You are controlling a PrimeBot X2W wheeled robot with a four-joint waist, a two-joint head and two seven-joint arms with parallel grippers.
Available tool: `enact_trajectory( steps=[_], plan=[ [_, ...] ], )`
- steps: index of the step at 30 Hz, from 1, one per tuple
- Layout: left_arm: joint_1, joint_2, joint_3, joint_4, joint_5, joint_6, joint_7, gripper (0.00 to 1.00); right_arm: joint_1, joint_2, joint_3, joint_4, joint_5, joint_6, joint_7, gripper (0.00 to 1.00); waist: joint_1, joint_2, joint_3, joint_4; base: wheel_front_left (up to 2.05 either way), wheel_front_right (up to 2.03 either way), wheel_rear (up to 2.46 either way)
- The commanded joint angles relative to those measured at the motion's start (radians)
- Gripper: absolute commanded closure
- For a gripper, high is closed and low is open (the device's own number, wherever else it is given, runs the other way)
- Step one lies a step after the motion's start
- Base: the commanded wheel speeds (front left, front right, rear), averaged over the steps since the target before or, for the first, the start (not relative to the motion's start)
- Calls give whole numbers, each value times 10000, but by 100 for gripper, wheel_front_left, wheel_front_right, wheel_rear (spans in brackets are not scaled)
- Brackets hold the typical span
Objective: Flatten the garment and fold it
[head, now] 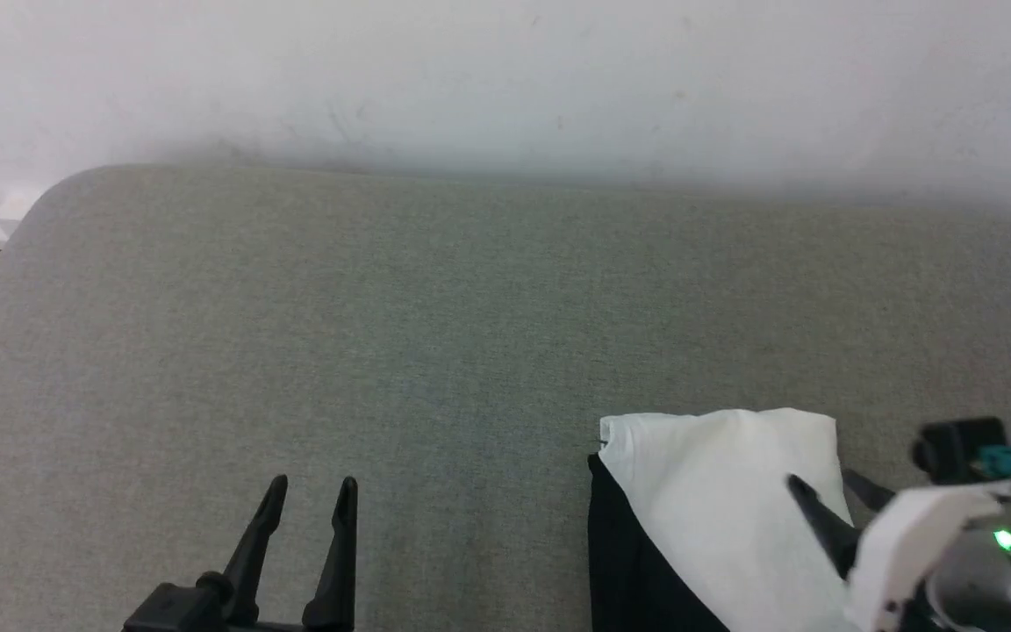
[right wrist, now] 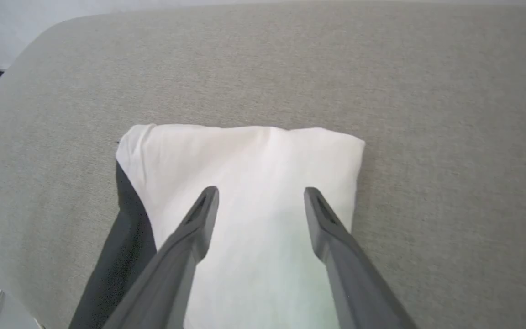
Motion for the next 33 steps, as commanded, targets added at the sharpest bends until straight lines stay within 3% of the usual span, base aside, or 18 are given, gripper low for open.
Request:
enact_trajectory(
  steps=[1,9,19,20,21,22,23,33],
  plan=[
    [-63,4,43,-51,-2,65,-64,0,385,48,-332,-197,-8,-6,113,0,0,0,124,-135,0,0,0],
    [-194,63,71,-64,24,29,-82,0,1259,469,-1230,-339,-6,-6,436,0,0,0,336,-153,0,0,0],
    [-371,360,-4,-237,128,11,289,0,785,760,-1466,1780,556,-6,48,0,0,0,290,186,0,0,0],
    [-387,385,-6,-264,136,16,324,0,705,765,-1414,1963,604,-6,-18,13,0,0,265,185,0,0,0],
    [-397,406,-6,-290,143,26,354,0,629,769,-1353,2129,621,-6,-89,51,0,0,240,174,0,0,0],
    [-397,423,-8,-316,146,35,379,0,552,772,-1255,2269,626,-6,-155,82,0,0,207,148,0,0,0],
    [-392,438,-16,-340,144,38,404,0,474,774,-1201,2375,617,-6,-270,100,0,0,176,115,0,0,0],
    [-276,451,-37,-449,45,86,451,0,-194,431,-760,2315,324,-6,-730,100,0,0,40,-531,0,0,0]
  ],
)
